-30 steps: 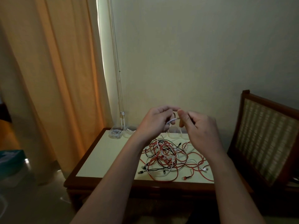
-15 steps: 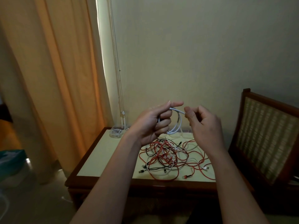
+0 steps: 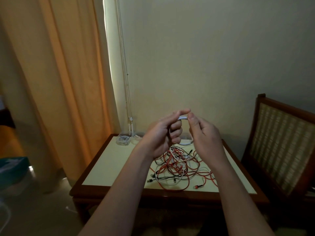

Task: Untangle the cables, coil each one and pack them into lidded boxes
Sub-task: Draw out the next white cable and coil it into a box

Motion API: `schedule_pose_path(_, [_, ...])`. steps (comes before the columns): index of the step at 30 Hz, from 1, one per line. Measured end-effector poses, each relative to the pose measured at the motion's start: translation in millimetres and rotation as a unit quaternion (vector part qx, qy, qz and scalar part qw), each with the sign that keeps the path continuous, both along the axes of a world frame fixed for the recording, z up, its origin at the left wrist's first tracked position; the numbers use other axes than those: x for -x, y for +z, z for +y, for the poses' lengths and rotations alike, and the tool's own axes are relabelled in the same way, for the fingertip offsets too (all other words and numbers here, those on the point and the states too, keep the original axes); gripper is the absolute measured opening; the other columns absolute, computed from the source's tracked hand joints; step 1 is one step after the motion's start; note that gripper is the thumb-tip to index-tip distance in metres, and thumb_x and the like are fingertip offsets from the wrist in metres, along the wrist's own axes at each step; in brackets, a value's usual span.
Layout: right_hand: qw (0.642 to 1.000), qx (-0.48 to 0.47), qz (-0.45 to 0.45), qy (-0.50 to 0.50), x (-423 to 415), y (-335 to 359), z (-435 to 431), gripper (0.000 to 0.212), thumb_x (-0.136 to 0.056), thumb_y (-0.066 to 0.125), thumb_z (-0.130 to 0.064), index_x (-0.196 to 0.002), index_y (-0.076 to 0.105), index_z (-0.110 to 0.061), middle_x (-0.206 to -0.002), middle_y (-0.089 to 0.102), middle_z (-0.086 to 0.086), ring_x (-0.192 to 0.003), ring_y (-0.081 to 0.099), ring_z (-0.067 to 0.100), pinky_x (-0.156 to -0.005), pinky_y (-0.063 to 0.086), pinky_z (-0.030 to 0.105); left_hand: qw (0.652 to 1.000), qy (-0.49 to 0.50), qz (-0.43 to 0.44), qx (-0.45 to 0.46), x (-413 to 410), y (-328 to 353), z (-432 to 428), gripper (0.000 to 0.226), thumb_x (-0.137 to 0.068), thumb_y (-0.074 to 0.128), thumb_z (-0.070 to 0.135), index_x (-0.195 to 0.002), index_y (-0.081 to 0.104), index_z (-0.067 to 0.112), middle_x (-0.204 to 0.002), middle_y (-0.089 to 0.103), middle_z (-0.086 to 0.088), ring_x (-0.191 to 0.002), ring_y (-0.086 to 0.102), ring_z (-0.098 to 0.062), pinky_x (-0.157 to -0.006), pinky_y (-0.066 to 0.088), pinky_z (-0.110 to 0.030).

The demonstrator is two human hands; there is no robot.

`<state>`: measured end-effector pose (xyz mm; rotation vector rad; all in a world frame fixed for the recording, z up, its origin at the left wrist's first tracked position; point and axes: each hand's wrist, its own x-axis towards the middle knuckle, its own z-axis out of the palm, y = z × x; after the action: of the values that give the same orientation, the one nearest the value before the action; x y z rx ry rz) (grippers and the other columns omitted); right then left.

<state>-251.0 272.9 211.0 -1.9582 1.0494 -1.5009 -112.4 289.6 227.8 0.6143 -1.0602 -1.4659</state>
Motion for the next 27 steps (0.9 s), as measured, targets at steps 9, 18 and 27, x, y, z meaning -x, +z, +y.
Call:
schedule_pose_path(9, [0.999, 0.049, 0.017, -0.008, 3.1, 3.3, -6.2, 0.042, -0.103, 0.042, -0.049, -0.098, 0.075, -0.024, -0.05, 0.035, -0.007, -0.047, 0.034, 0.006, -0.044, 0.026, 0.022, 0.996, 0.024, 0.082, -0.002, 14.9, -2.0, -1.3, 0.025, -0.106, 0.042, 0.028, -0.102, 0.062, 0.013, -0.054, 0.022, 0.009, -0.037, 0.018, 0.0, -0.031, 0.012, -0.014])
schedule_pose_path(18, [0.999, -0.029, -0.019, -0.005, 39.6, -7.8, -21.1, 0.036, -0.099, 0.058, -0.045, -0.082, 0.066, -0.015, -0.061, 0.054, -0.012, -0.057, 0.044, 0.005, -0.053, 0.037, 0.021, 0.958, 0.011, 0.281, -0.052, -25.9, 3.7, -7.6, 0.029, -0.106, 0.041, 0.027, -0.099, 0.065, 0.012, -0.047, 0.026, 0.007, -0.043, 0.008, -0.004, -0.026, 0.016, -0.019])
schedule_pose_path(27, [0.998, -0.052, -0.005, -0.046, 58.7, -41.1, -37.6, 0.008, -0.095, 0.068, -0.03, -0.087, 0.068, -0.029, -0.081, 0.071, -0.003, -0.079, 0.067, 0.015, -0.068, 0.051, 0.029, 0.921, 0.069, 0.377, -0.068, -52.3, -6.2, -17.8, 0.03, -0.104, 0.041, 0.029, -0.094, 0.066, 0.014, -0.049, 0.026, 0.007, -0.034, 0.022, -0.007, -0.033, 0.012, -0.02])
